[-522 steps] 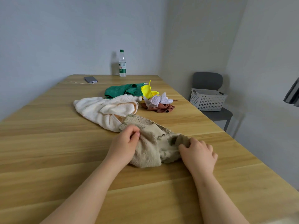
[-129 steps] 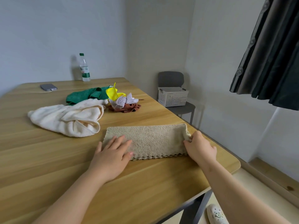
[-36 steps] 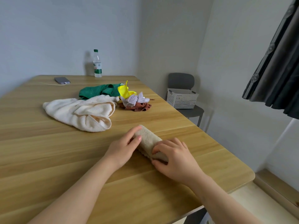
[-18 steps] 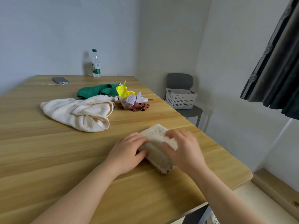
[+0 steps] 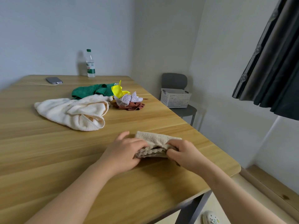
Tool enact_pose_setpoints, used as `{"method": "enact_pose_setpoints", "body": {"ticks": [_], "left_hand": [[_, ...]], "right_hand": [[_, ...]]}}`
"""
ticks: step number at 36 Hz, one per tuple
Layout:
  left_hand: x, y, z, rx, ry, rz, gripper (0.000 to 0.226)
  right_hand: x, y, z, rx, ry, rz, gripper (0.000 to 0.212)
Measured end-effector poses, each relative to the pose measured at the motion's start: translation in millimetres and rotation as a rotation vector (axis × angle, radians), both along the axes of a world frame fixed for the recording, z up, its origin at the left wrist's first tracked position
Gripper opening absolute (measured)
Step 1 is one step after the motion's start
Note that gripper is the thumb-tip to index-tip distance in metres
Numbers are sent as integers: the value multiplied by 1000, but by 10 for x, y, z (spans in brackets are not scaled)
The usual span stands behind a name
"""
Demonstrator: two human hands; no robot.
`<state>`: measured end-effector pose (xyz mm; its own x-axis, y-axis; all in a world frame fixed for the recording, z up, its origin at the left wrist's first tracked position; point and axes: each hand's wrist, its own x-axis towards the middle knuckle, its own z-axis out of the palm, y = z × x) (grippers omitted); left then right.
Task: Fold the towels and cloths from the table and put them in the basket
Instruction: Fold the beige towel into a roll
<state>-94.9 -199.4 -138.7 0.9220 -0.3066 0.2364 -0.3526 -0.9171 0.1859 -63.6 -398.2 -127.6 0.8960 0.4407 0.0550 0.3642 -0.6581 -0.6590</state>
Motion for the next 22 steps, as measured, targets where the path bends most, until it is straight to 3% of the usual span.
{"method": "enact_pose_setpoints", "body": {"ticks": [1, 4, 6, 10, 14, 19, 22], "left_hand": [[-24, -16, 14, -40, 18, 22, 39], [-41, 4, 27, -201, 112, 79, 32], [-9, 45, 6, -248, 150, 88, 36], [42, 100, -32, -459, 206, 96, 37], [75, 65, -83, -685, 178, 157, 28], [165, -62, -118, -690, 146, 258, 14], [197, -106, -115, -601, 106, 314, 18]], "right_hand": [[-20, -46, 9, 17, 37, 27, 2], [-43, -161, -37, -119, 86, 156, 53], [-83, -229, -87, -210, 33, 174, 72], [-92, -331, -184, -142, -121, 39, 60], [-78, -338, -193, -80, -76, 32, 65], [-9, -333, -172, 35, 12, -31, 70], [85, -273, -204, 78, -48, -134, 43]]}}
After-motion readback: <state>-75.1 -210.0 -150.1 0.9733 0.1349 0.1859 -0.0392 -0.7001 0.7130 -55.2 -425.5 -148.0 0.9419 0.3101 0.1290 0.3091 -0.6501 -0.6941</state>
